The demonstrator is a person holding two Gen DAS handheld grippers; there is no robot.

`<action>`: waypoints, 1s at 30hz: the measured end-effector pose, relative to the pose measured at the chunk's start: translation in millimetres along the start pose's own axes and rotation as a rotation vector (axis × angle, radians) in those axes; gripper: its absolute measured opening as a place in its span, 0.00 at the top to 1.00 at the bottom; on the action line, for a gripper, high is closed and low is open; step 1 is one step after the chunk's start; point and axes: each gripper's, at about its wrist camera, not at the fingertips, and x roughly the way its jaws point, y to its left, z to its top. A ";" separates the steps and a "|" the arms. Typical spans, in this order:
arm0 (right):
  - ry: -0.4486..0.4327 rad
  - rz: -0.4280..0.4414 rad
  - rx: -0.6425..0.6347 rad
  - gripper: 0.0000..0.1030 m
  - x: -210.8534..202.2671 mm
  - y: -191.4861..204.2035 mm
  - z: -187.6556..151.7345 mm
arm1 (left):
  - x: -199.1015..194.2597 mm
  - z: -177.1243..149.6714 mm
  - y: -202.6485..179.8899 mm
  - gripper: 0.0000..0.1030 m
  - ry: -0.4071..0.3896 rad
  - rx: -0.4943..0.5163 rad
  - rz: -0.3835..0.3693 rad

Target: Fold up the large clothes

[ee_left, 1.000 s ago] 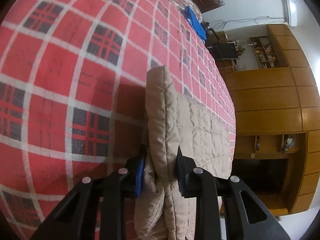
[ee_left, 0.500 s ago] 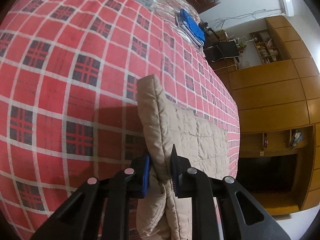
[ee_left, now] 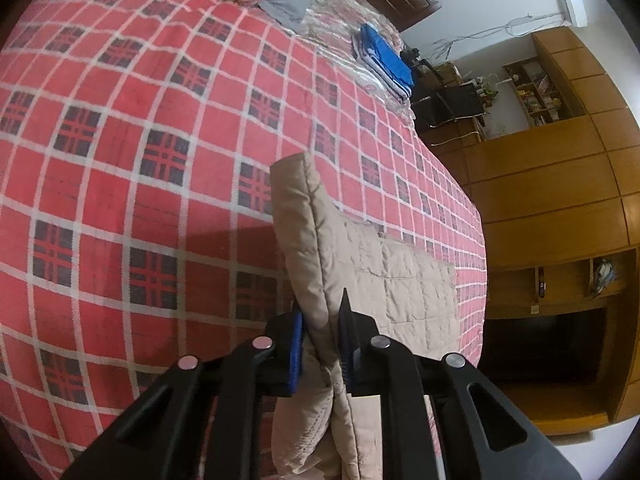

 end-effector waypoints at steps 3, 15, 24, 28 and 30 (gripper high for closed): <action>-0.015 0.003 0.034 0.72 -8.4 -12.2 0.8 | -4.3 -0.2 -16.7 0.88 -0.007 0.014 0.013; -0.082 0.009 0.162 0.72 -36.7 -61.9 -5.9 | -14.4 -1.5 -96.9 0.90 -0.043 0.083 0.072; -0.114 -0.007 0.225 0.72 -56.3 -91.1 -16.9 | -11.3 -8.1 -152.6 0.91 -0.053 0.140 0.111; -0.134 -0.006 0.251 0.72 -63.4 -101.8 -24.0 | -6.2 -10.7 -171.4 0.91 -0.055 0.160 0.131; -0.138 -0.007 0.267 0.72 -66.0 -107.3 -27.9 | -2.6 -11.9 -179.5 0.91 -0.053 0.169 0.142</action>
